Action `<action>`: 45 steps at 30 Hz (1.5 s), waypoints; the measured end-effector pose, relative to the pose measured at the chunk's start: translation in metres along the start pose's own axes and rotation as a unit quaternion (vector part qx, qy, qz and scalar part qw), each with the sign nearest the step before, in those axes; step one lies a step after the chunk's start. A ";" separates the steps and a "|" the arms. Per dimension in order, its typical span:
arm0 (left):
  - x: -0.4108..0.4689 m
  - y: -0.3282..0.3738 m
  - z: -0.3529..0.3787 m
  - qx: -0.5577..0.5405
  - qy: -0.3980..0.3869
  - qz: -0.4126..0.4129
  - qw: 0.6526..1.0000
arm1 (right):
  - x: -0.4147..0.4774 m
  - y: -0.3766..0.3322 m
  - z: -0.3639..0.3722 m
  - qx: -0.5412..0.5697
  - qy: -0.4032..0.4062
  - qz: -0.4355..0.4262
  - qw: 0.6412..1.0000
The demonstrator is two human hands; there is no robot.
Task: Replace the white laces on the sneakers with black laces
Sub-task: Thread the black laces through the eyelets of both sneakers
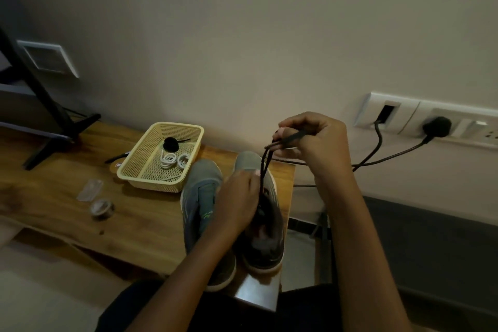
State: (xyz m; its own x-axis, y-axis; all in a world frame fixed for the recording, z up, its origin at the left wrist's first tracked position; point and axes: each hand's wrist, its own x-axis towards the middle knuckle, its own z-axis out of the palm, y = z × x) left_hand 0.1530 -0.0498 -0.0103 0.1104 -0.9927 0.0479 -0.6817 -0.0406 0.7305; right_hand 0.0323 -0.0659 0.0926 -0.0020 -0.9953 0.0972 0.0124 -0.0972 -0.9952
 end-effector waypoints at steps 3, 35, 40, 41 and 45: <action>-0.015 0.005 0.004 0.148 0.029 0.033 0.988 | 0.003 0.019 0.000 -0.002 0.041 0.033 0.999; -0.065 -0.023 0.002 0.023 0.069 -0.040 0.997 | 0.005 0.093 -0.024 -0.379 -0.059 0.050 0.922; -0.062 -0.024 -0.015 0.056 0.064 0.001 0.996 | 0.002 0.098 -0.035 -0.361 -0.188 0.111 0.907; -0.061 -0.024 -0.021 0.076 0.042 0.023 0.996 | 0.000 0.098 -0.034 -0.355 -0.203 0.097 0.907; -0.068 -0.021 -0.034 0.075 -0.106 0.061 0.990 | -0.003 0.097 -0.024 -0.337 -0.211 0.048 0.916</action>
State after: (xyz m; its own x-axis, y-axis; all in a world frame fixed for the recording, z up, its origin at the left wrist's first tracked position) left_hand 0.1850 0.0220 -0.0057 -0.1228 -0.9921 -0.0264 -0.7822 0.0804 0.6178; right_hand 0.0099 -0.0727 -0.0048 0.3560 -0.9245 -0.1362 -0.6288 -0.1292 -0.7667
